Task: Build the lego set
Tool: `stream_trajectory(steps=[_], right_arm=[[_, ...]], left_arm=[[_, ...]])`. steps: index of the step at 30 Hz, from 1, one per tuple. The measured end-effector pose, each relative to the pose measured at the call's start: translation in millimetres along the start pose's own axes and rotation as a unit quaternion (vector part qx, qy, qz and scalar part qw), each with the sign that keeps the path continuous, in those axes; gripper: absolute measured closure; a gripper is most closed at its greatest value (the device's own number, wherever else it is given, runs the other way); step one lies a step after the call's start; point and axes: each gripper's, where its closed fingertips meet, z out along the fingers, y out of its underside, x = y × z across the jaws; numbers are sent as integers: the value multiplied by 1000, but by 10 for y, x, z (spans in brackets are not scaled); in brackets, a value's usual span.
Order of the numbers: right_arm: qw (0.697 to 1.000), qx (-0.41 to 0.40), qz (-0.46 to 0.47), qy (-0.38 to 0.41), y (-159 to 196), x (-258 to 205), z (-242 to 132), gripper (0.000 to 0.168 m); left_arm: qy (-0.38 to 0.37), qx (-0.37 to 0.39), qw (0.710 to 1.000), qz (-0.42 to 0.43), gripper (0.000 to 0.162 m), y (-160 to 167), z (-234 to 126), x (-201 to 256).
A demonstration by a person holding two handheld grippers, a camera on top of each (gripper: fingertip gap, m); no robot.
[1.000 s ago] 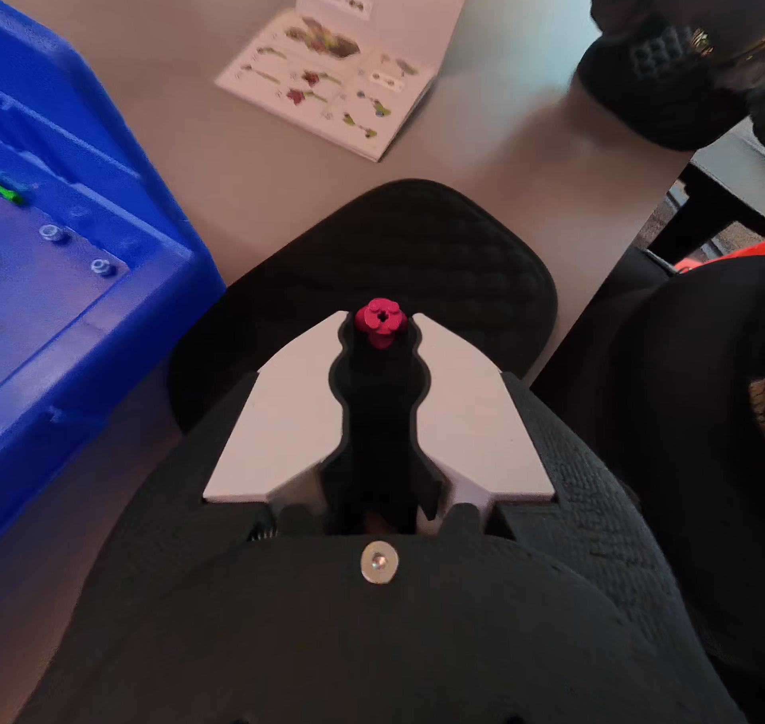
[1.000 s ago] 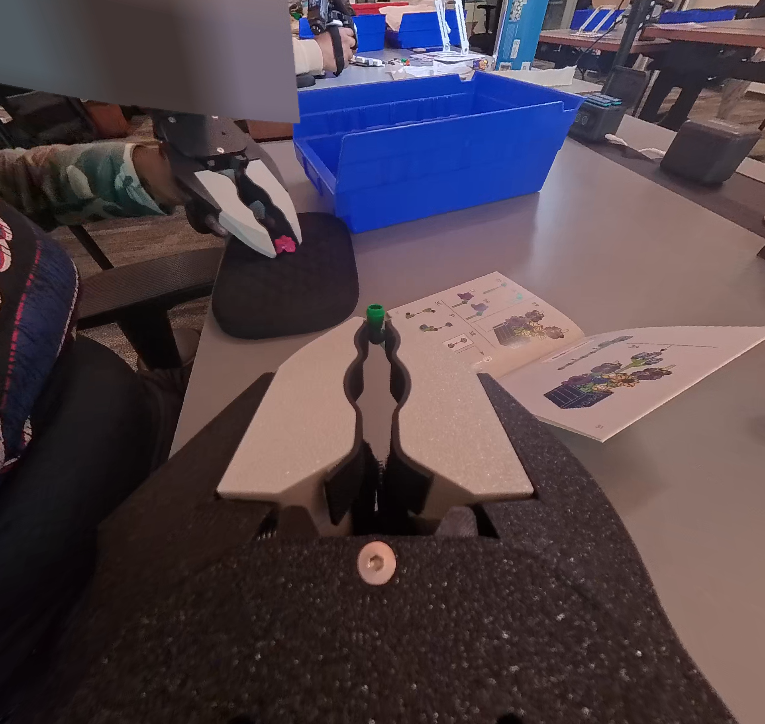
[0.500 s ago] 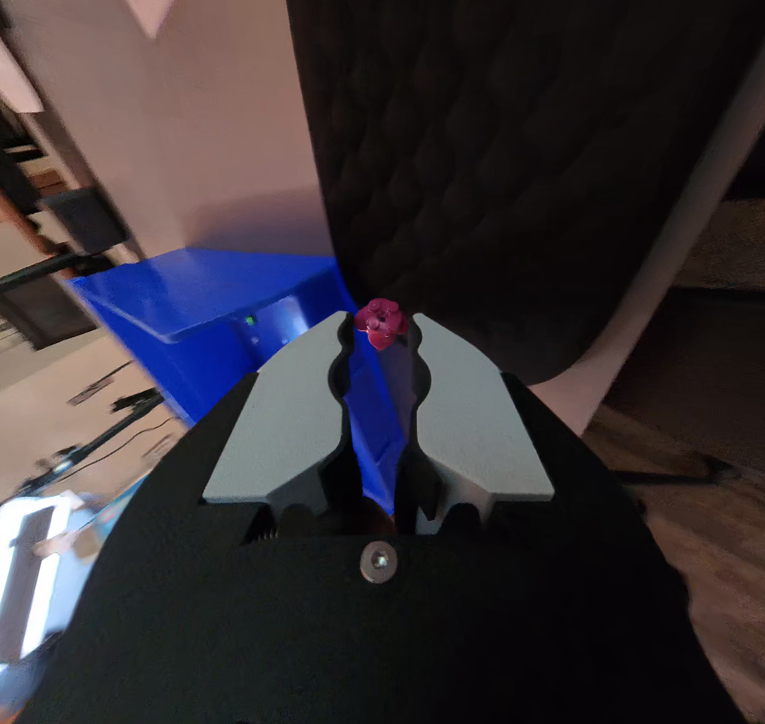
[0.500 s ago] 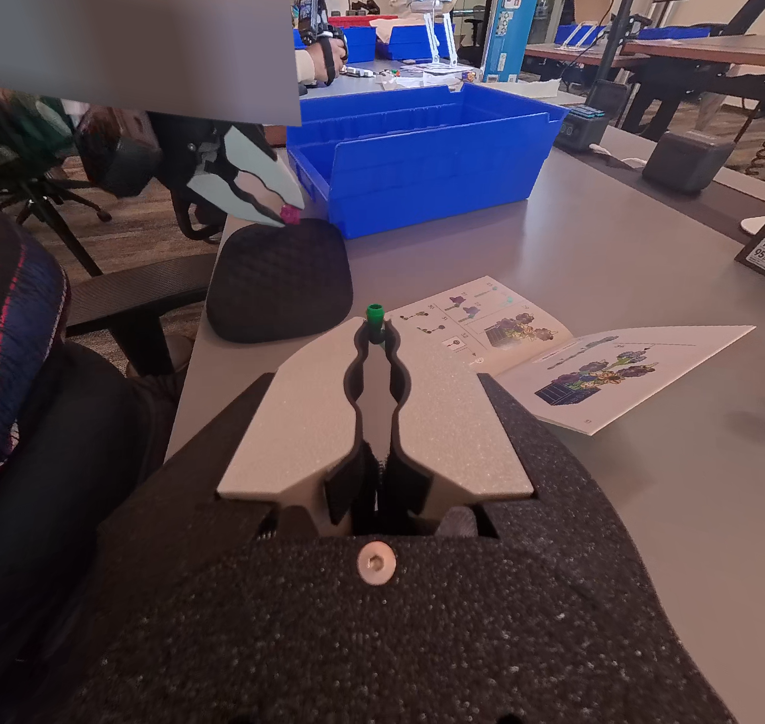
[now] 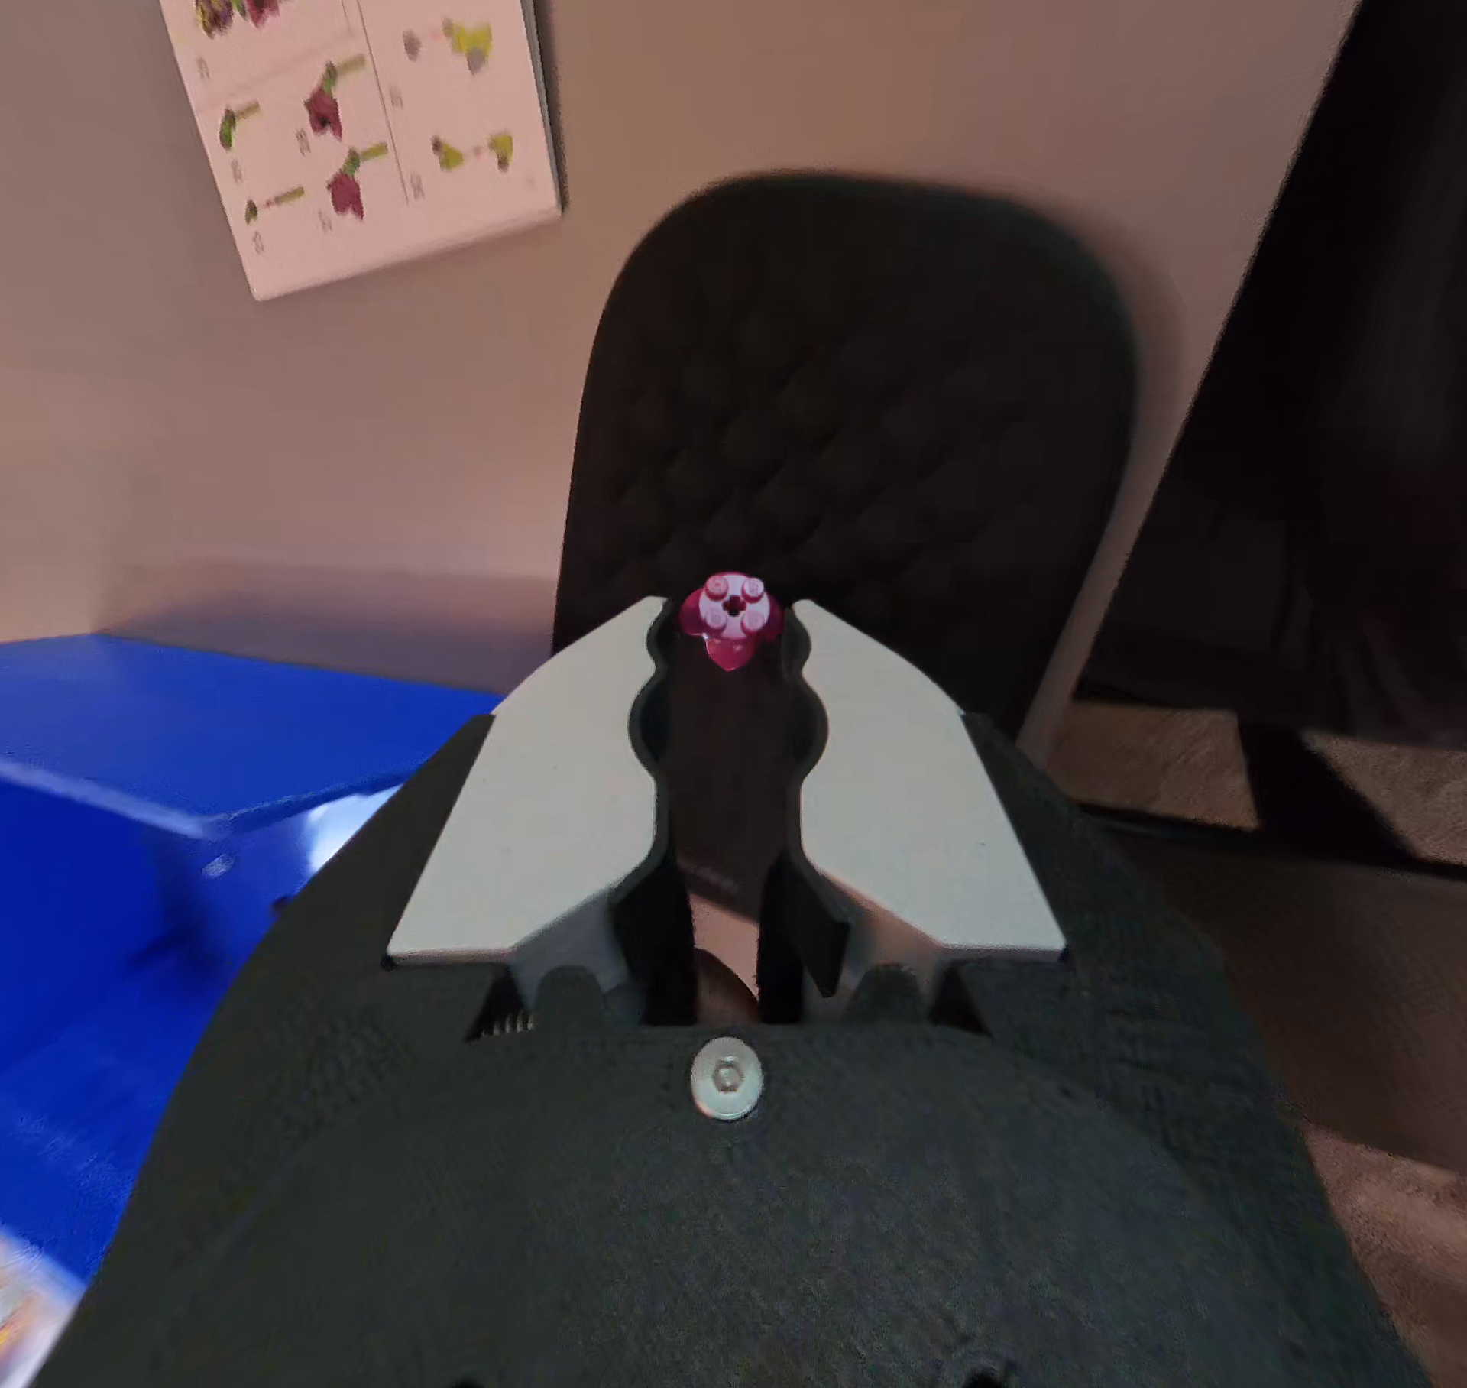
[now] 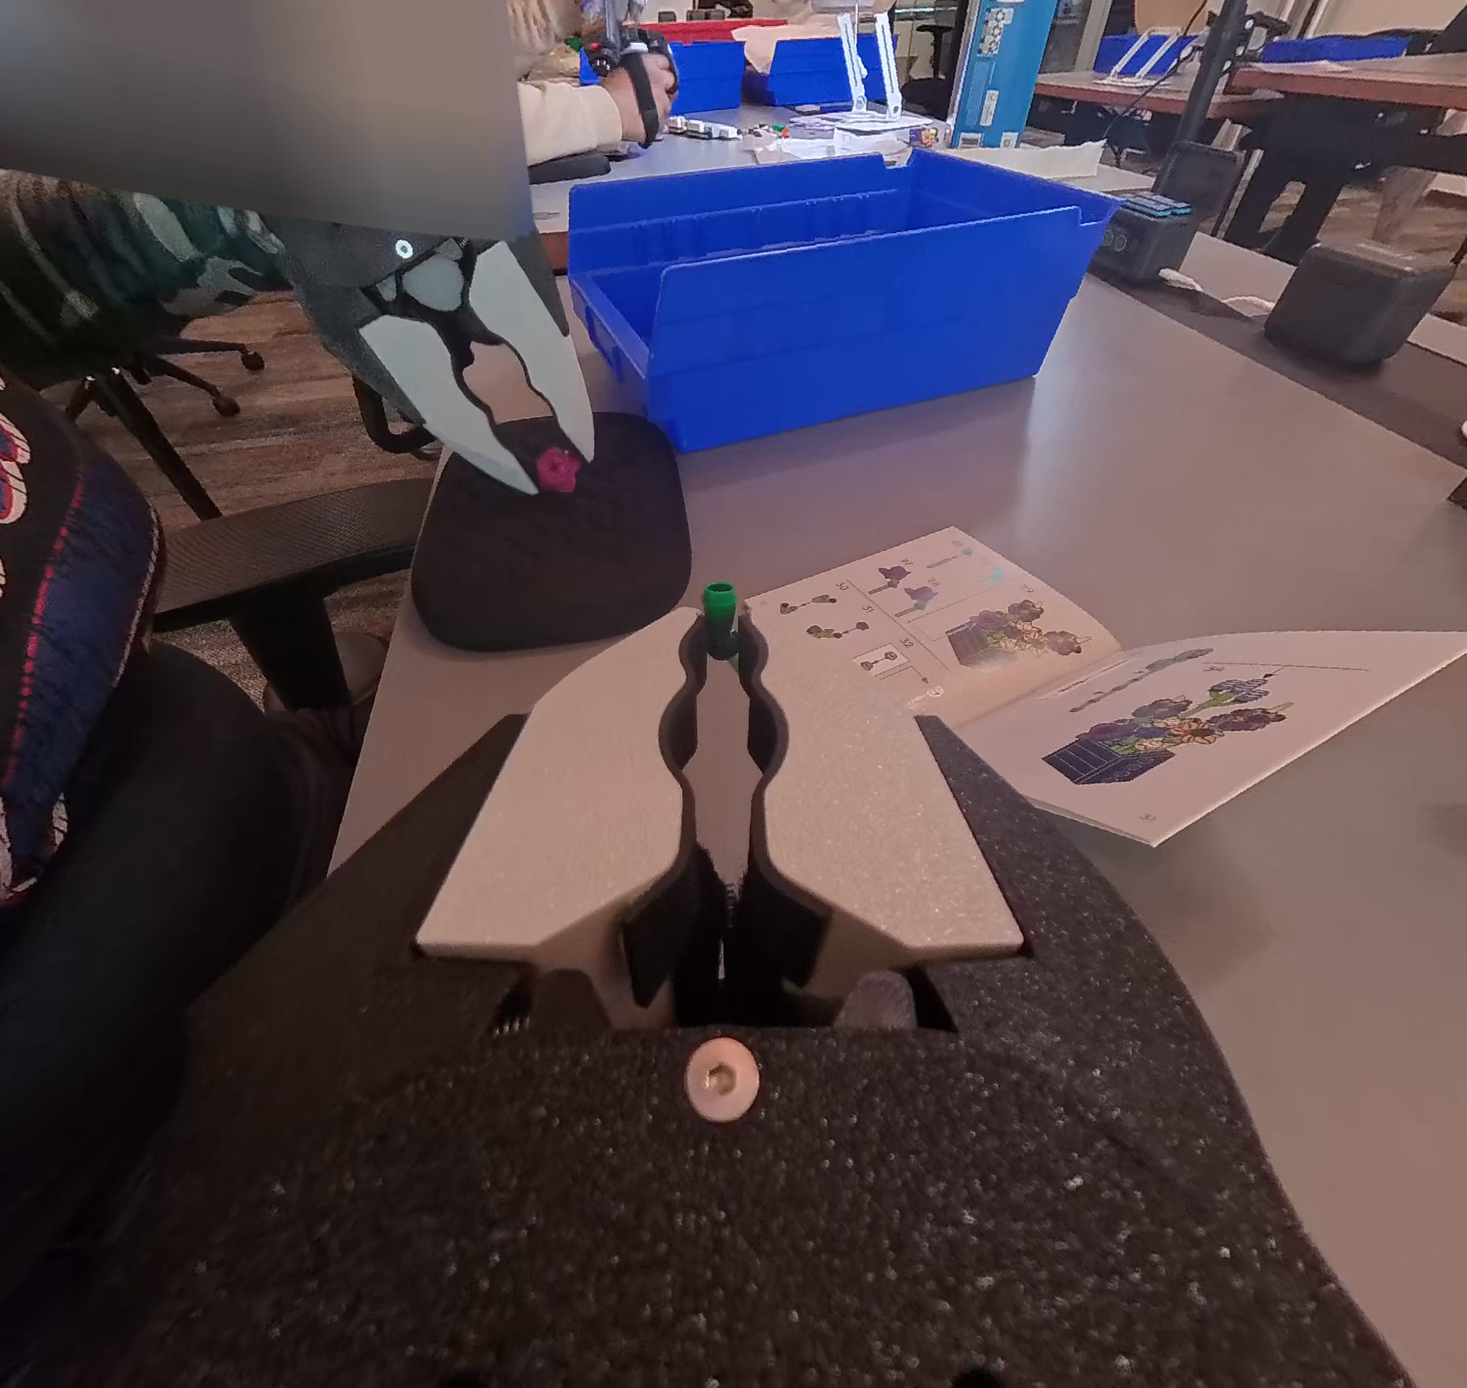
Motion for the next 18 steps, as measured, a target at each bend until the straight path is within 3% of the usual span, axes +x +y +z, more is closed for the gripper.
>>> stream_trajectory(steps=[8,15,18], right_arm=[[1000,-3,3,-2,12,6,7,161],[1000,-6,4,1,21,19,14,161],[1000,-5,4,2,20,23,14,161]], left_arm=[[64,112,981,-143,124,0,-22,20],[102,162,966,-173,129,75,-22,112],[129,177,940,-262,129,61,-3,81]])
